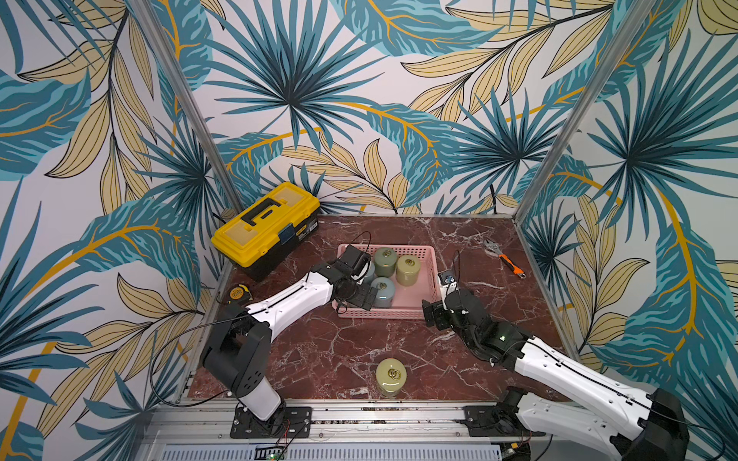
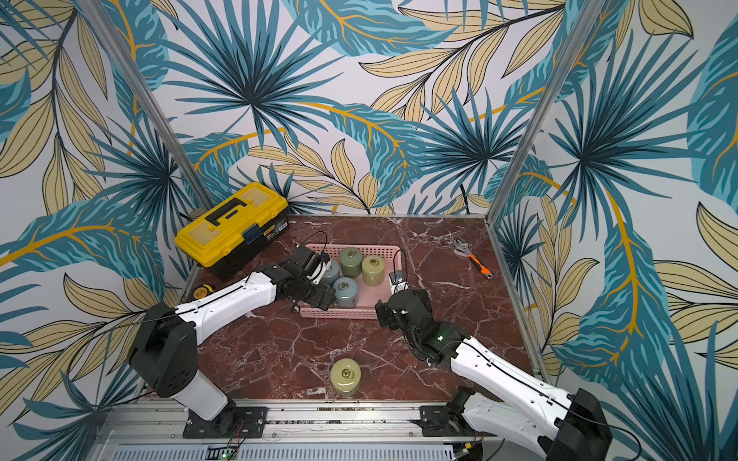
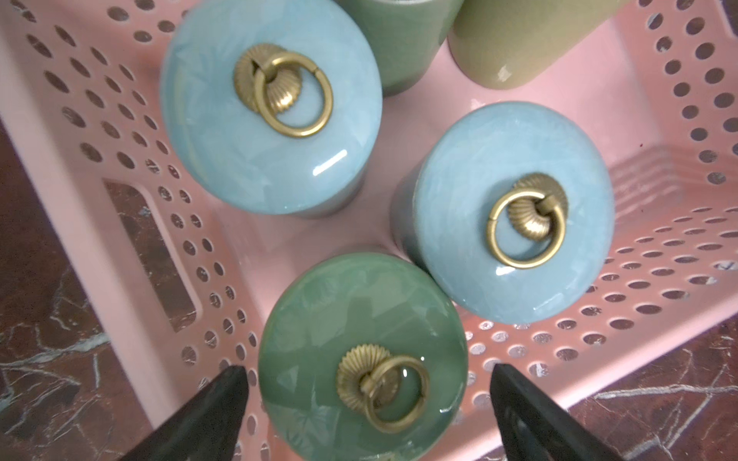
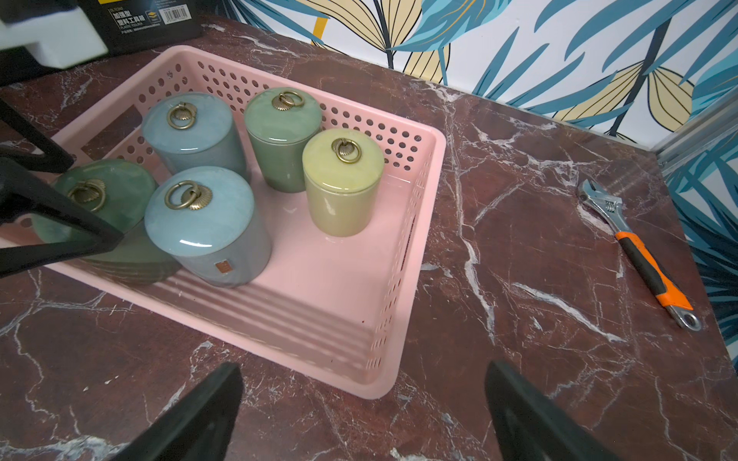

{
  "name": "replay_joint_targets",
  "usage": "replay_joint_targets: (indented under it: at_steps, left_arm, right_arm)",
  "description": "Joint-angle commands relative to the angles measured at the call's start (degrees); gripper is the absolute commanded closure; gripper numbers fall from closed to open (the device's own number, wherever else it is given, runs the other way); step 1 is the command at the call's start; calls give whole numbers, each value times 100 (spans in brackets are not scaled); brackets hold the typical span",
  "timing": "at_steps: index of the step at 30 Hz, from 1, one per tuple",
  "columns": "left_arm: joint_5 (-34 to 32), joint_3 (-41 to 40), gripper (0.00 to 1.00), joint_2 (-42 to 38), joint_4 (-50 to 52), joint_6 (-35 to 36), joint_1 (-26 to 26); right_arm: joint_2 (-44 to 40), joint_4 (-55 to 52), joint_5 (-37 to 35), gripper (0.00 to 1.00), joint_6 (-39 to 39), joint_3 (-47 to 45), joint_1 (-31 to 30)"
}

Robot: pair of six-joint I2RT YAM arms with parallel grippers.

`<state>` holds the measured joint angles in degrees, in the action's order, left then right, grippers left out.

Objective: Take the tea canister out of the basket
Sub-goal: Pick up the tea canister from the basket.

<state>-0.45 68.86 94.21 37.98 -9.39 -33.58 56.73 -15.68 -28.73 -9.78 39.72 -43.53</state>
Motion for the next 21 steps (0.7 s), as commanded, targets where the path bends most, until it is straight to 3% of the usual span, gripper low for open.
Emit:
replay_joint_targets:
  at_steps: [1,13,21]
  left_arm:
    - [-113,320,0,124,138,77,-45]
    - [-236,451,0,491,210,109,-78]
    - [-245,488,8,633,229,143,-78]
  right_arm:
    - [37,65,-87,1,14,-114,15]
    - [53,65,-94,1,11,-110,15]
    - [78,66,-96,1,22,-104,18]
